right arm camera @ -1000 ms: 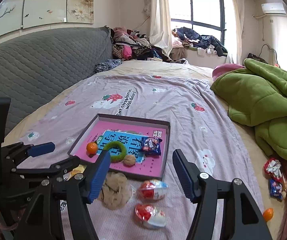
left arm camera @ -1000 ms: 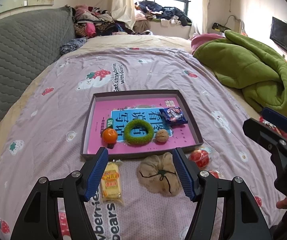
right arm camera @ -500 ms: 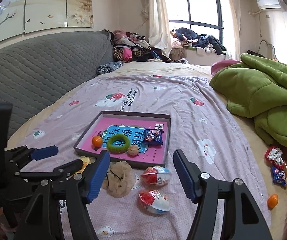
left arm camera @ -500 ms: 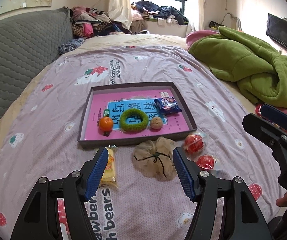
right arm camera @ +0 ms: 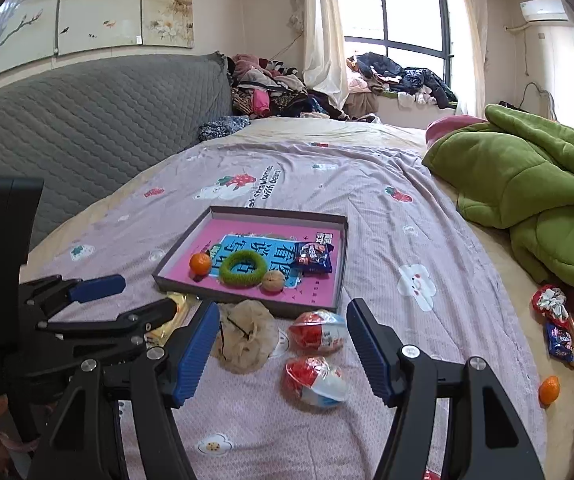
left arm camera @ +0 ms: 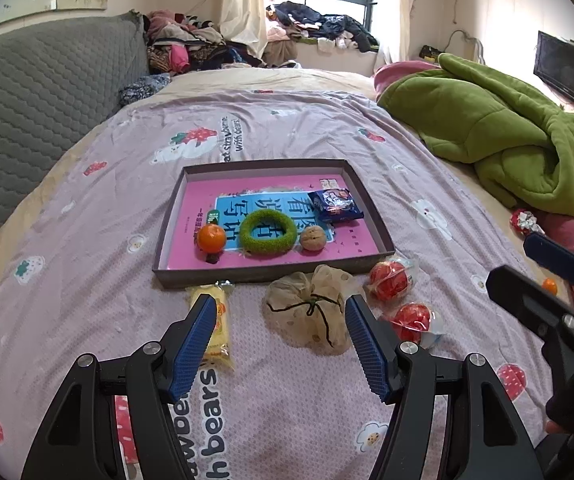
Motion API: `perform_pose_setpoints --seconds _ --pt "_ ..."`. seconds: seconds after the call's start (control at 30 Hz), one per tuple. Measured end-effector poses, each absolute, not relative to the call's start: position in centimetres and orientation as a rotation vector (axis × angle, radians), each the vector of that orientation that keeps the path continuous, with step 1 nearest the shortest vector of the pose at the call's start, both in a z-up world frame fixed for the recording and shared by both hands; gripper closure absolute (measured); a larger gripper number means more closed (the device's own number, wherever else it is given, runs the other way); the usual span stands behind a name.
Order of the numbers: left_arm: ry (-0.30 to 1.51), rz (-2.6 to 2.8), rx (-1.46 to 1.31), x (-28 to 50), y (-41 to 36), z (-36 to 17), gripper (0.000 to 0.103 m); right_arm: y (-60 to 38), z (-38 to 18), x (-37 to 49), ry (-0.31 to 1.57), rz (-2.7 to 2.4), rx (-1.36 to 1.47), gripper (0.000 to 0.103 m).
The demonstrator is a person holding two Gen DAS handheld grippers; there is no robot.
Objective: Organize objects
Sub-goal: 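Withdraw both tools from the tray toward the mesh pouch and plastic eggs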
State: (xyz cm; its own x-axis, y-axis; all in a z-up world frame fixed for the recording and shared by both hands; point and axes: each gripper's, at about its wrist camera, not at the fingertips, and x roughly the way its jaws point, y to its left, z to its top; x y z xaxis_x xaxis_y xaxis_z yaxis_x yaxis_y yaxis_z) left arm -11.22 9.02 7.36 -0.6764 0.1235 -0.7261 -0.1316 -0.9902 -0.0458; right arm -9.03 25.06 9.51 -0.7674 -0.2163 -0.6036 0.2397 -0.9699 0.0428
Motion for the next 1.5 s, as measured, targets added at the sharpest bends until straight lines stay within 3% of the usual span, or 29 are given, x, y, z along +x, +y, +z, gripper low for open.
perform_pose_setpoints --seconds 1.5 --pt "0.034 2.685 -1.327 -11.4 10.3 0.1 0.035 25.9 0.1 -10.2 0.057 -2.656 1.214 0.037"
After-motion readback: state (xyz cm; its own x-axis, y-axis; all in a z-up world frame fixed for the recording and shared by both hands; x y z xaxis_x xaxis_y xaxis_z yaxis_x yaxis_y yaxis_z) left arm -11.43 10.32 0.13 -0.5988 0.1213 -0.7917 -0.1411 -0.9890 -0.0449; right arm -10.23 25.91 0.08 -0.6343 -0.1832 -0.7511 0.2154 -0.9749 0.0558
